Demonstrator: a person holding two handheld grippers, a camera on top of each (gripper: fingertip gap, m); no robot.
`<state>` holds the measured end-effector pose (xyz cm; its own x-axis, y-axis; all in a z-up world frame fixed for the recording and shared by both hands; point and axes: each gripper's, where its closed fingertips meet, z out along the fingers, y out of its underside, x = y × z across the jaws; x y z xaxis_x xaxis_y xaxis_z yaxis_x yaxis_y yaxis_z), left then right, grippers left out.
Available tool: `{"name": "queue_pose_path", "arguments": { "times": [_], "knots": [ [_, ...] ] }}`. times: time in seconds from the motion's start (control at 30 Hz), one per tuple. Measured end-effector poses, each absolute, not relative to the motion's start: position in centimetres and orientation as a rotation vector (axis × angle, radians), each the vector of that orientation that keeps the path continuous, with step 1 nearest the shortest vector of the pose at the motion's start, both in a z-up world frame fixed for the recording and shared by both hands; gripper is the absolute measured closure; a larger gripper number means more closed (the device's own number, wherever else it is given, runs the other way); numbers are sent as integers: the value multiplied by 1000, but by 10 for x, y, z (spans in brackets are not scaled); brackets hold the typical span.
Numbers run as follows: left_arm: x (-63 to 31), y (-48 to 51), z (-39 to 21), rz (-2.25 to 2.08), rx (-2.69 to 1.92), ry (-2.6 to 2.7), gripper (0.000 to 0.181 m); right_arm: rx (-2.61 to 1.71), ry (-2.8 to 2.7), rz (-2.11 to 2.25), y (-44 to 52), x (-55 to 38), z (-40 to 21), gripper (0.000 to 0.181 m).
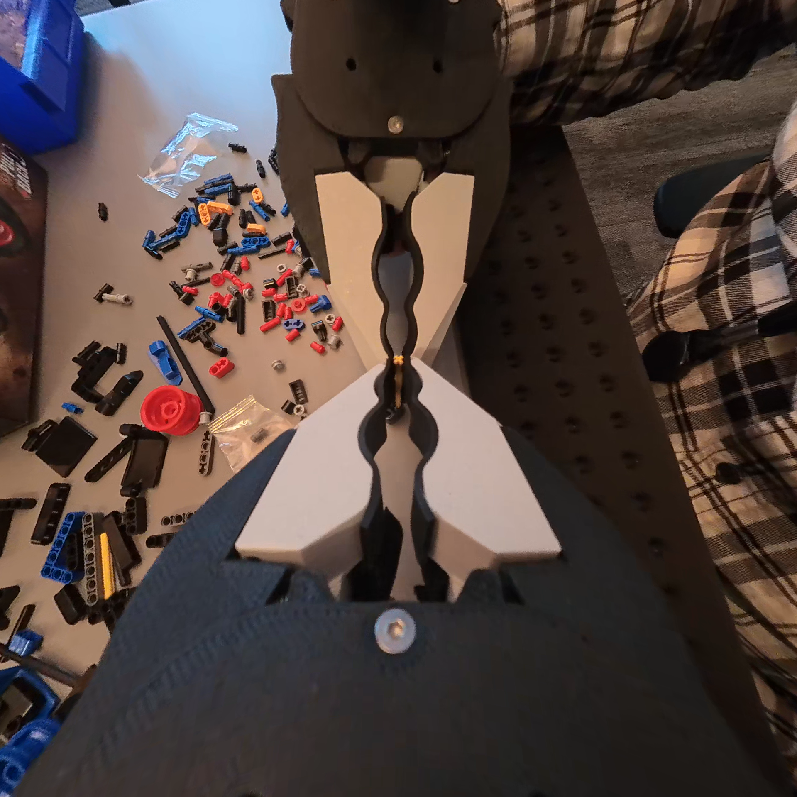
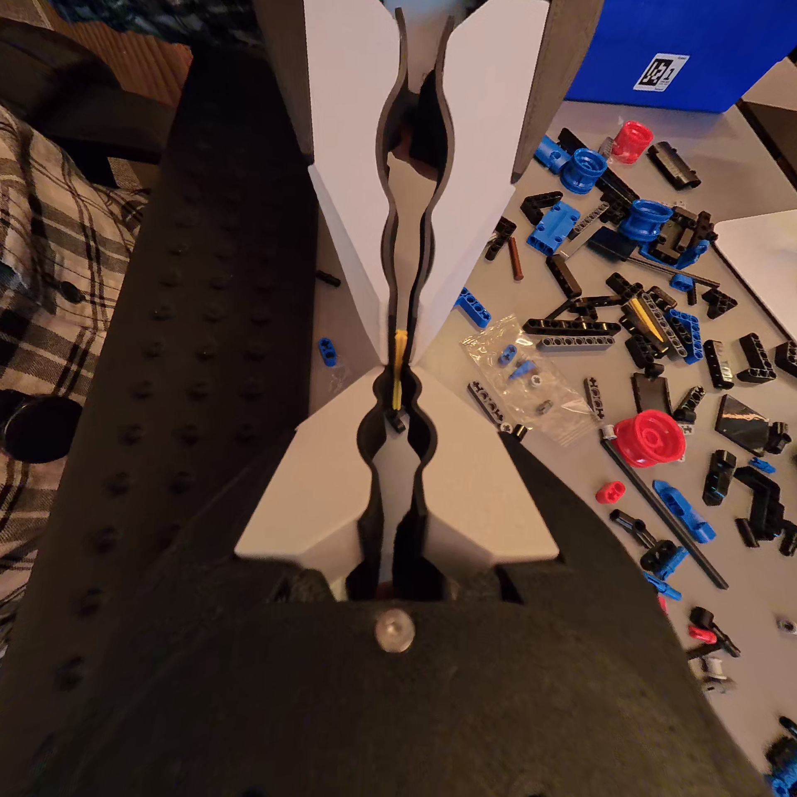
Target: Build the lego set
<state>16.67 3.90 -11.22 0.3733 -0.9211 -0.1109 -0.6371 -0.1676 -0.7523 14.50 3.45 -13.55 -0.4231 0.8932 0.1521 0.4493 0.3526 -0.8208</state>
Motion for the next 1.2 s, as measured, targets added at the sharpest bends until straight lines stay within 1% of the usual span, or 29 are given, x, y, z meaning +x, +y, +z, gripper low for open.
{"name": "queue_pose_path", "arguments": {
  "times": [0.53,0.57,0.6,0.67,0.7,0.73,0.83,0.9,0.93,1.0,1.13,1.17,1.2],
  "knots": [
    [166,37,-112,-532,-1859,1268,179,-1190,-2038,922,33,144,-138,179],
    [164,39,-113,-527,-1864,1252,179,-1212,-2043,914,34,143,-139,179],
    [162,38,-128,-484,-1911,1289,176,-1249,-2090,861,34,142,-150,177],
    [163,38,-124,-519,-1882,1243,180,-1239,-2103,850,34,140,-154,179],
    [163,38,-125,-447,-1872,1272,179,-1223,-2104,834,33,140,-154,179],
    [164,38,-125,-413,-1875,1282,180,-1229,-2098,846,34,140,-154,179],
    [160,47,-124,-519,-1939,1207,178,-1335,-2045,968,40,138,-152,179],
    [152,55,-113,-502,-1914,1142,158,-1417,-1936,1092,49,137,-140,179],
    [147,58,-107,-507,-1900,1104,153,-1442,-1887,1154,52,139,-132,179],
    [140,60,-107,-505,-1900,1071,153,-1456,-1810,1220,57,140,-117,179],
    [145,61,-125,-389,-1912,1120,141,-1457,-1703,1378,55,139,-94,179],
    [146,64,-125,-341,-1894,1117,141,-1458,-1673,1405,56,138,-89,179],
    [146,68,-124,-308,-1877,1107,145,-1459,-1644,1429,57,136,-84,179]
  ]
}}
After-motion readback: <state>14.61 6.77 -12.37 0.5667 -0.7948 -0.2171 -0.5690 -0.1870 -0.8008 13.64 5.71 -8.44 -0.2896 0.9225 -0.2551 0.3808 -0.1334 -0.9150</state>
